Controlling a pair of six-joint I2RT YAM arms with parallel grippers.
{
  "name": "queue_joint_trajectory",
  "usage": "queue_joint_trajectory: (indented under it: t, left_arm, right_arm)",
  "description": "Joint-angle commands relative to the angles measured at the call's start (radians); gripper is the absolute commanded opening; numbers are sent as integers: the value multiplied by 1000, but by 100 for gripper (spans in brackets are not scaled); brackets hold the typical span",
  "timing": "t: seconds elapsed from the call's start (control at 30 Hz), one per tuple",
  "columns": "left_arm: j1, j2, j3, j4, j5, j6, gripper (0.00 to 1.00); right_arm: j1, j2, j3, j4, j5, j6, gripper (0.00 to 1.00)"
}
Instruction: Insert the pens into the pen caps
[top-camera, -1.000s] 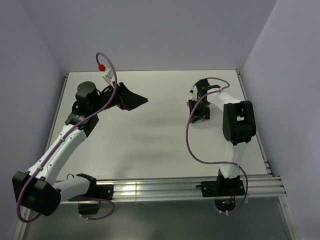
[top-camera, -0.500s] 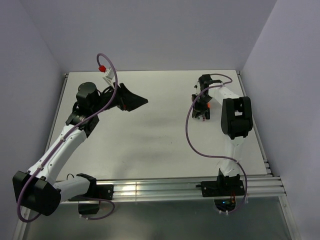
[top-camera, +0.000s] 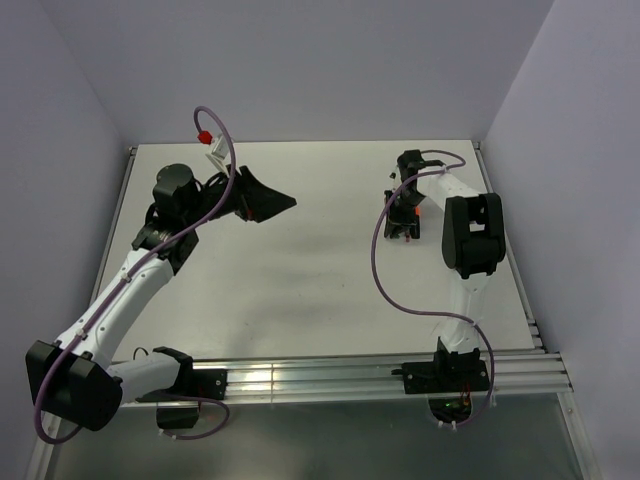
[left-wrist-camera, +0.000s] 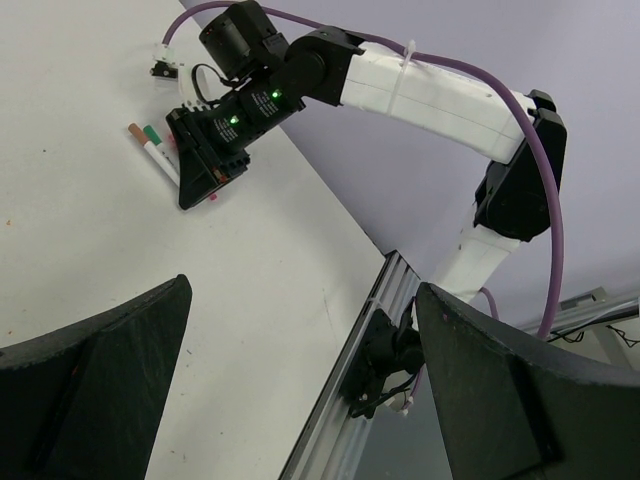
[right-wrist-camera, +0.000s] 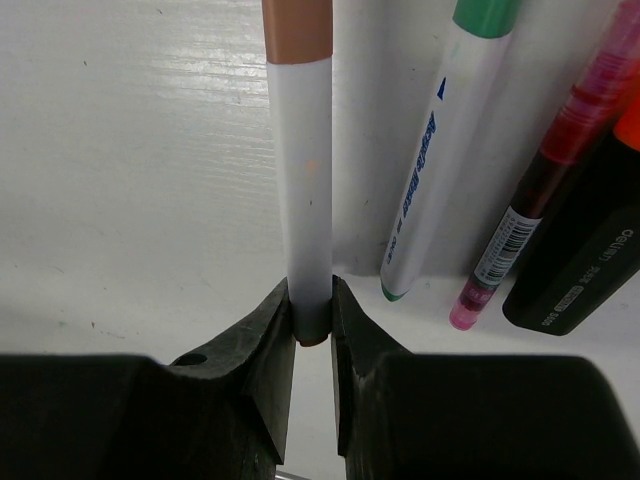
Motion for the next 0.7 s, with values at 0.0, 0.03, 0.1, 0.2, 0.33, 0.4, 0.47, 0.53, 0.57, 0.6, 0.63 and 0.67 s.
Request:
queue_joint_trajectory:
  t: [0.0,0.03,0.1,0.2,0.33,0.4,0.47,0.53,0.57,0.6,0.63,0.67]
  left_arm:
    - [4,6,40,36,2,16,100]
    - [6,9,43,34,3,13,99]
    - [6,9,46,34,3,13,99]
    - [6,11,45,31,0,14,99]
    - [7,14,42,34,-1,11,100]
    - [7,14,45,31,2,14,100]
    - [7,15,49,22,0,22,99]
    - [7,15,55,13,0,27,100]
    - [7,14,55,11,0,30,99]
    - [7,14,57,8,0,31,99]
    - [9,14,57,3,2,34,99]
    - [7,14,58,-1,3,39,99]
  right_arm:
    - [-9,-21,-2,-11,17,20,23]
    - [-11,-21,-3,-11,20,20,24]
    - [-12,-19,-6,-13,25,23,25]
    - [-21,-21,-5,-14,28,27,25]
    - [-29,-19,-2,-17,32,26,31]
    - [-28,-19,-6,-17,31,24,36]
    - [-29,-18,-8,-17,28,24,41]
    - [-29,-18,-6,-17,26,24,42]
    - [-29,-18,-8,-19,23,24,42]
    - [-28,-19,-8,-19,20,24,42]
    - [-29,-27,-8,-17,15,24,42]
    - [-29,-31,-8,-19,12,21,42]
